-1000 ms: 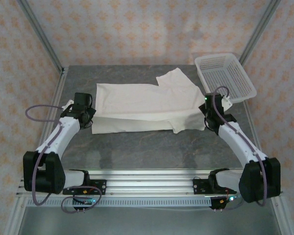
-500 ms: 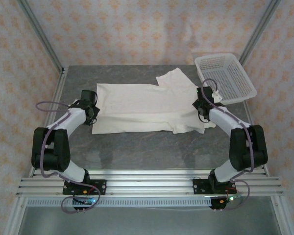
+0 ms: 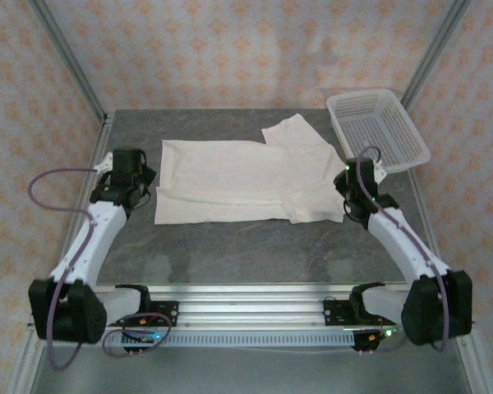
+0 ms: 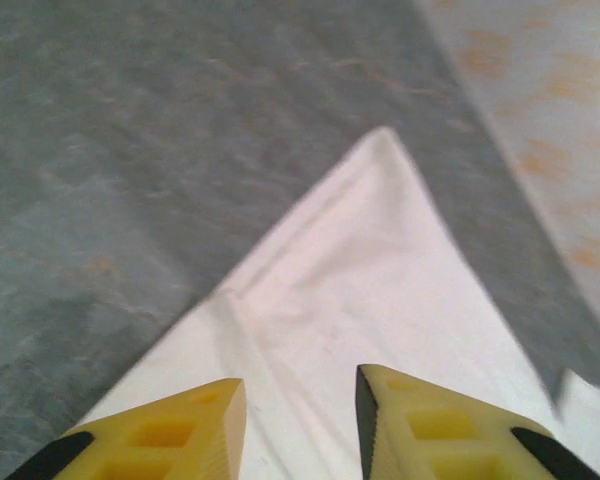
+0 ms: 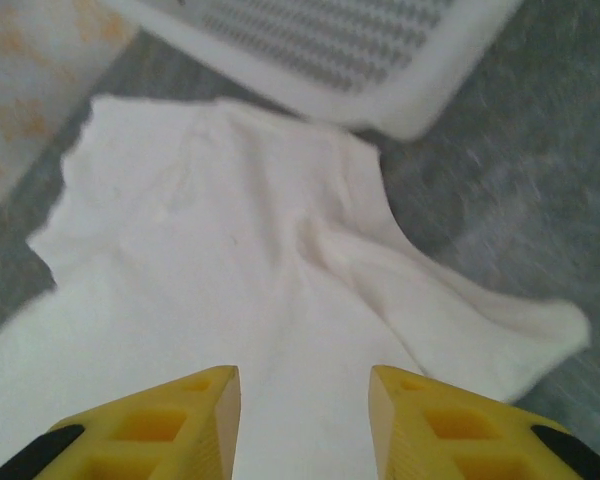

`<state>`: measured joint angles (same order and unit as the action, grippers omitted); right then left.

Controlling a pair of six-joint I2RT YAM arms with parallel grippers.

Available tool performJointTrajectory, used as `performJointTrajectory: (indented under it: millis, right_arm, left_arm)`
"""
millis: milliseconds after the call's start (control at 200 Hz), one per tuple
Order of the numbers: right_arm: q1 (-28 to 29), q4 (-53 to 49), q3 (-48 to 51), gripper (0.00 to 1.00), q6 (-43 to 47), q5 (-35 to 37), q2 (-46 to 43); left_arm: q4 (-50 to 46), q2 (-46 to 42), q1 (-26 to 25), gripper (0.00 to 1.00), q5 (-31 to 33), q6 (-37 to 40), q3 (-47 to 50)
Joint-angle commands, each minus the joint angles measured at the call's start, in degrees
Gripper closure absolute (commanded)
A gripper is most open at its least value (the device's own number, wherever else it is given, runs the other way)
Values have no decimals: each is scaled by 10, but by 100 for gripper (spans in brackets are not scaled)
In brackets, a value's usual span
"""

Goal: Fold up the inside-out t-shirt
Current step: Fold the T-shirt at the center of the table, then smooth out the T-shirt at the center of the table.

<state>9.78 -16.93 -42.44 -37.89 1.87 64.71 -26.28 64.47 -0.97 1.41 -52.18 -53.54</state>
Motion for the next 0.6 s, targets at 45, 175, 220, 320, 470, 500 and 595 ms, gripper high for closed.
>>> performJointTrajectory:
  millis: [45,175,220,320,470,500,595]
  right_arm:
    - [-3,-30,67,53,36,-32,-10]
    - [-4,-28,79,45,55,-39,25]
    - [-4,-20,80,45,61,-41,45]
    - [-4,13,84,46,72,-44,85]
    - [-5,43,75,51,85,-49,131]
    - [-5,41,72,53,86,-49,138]
    - [-5,35,69,62,86,-42,143]
  left_arm:
    - [-15,-50,-51,71,-115,125,39]
    - [-35,-62,-105,72,-176,199,39]
    - [-46,-66,-118,71,-180,212,38]
    - [-55,-80,-131,68,-196,250,42]
    - [-64,-93,-133,58,-220,268,46]
    - [-68,-94,-133,57,-216,269,46]
    - [-75,-95,-133,55,-200,269,51]
